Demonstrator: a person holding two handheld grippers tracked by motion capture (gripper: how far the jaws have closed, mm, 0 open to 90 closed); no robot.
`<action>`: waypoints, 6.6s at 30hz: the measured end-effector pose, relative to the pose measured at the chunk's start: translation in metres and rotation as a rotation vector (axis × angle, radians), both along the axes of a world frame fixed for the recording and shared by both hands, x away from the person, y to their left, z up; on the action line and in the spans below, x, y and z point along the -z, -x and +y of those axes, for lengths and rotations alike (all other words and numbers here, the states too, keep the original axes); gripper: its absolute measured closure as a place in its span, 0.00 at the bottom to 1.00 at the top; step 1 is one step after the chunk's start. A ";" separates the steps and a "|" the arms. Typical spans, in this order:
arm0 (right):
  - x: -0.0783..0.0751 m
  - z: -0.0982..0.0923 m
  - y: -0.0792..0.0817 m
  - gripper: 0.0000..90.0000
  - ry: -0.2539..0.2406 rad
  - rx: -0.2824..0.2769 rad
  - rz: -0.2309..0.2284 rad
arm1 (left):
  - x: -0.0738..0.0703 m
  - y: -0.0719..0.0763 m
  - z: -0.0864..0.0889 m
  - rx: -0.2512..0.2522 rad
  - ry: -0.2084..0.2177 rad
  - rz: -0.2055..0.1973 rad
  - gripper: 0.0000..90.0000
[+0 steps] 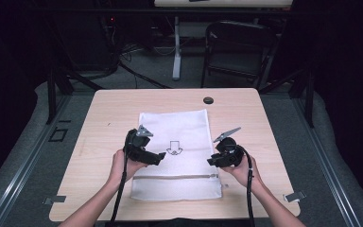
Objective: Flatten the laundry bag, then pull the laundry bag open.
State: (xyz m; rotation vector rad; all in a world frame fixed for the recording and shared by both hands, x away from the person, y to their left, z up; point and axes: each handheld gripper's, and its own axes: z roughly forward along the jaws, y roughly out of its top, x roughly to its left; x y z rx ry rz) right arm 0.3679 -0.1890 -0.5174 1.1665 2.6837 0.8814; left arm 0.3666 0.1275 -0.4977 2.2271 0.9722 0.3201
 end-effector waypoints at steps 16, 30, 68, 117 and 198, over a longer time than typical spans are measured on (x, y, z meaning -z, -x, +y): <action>0.011 -0.006 0.002 1.00 0.008 -0.003 -0.049 | 0.020 0.019 -0.024 0.112 -0.005 0.026 0.17; 0.024 0.003 -0.008 1.00 0.000 -0.016 -0.048 | 0.026 0.026 -0.042 0.182 -0.008 0.039 0.18; 0.048 -0.013 -0.019 1.00 -0.060 0.002 0.080 | 0.063 0.035 -0.165 0.412 -0.024 -0.009 0.70; 0.027 -0.019 0.017 1.00 -0.046 0.051 0.144 | 0.087 0.034 -0.151 0.224 0.150 -0.024 0.97; 0.041 0.010 0.014 1.00 0.042 0.018 0.106 | 0.080 0.024 -0.120 0.185 0.172 0.134 0.98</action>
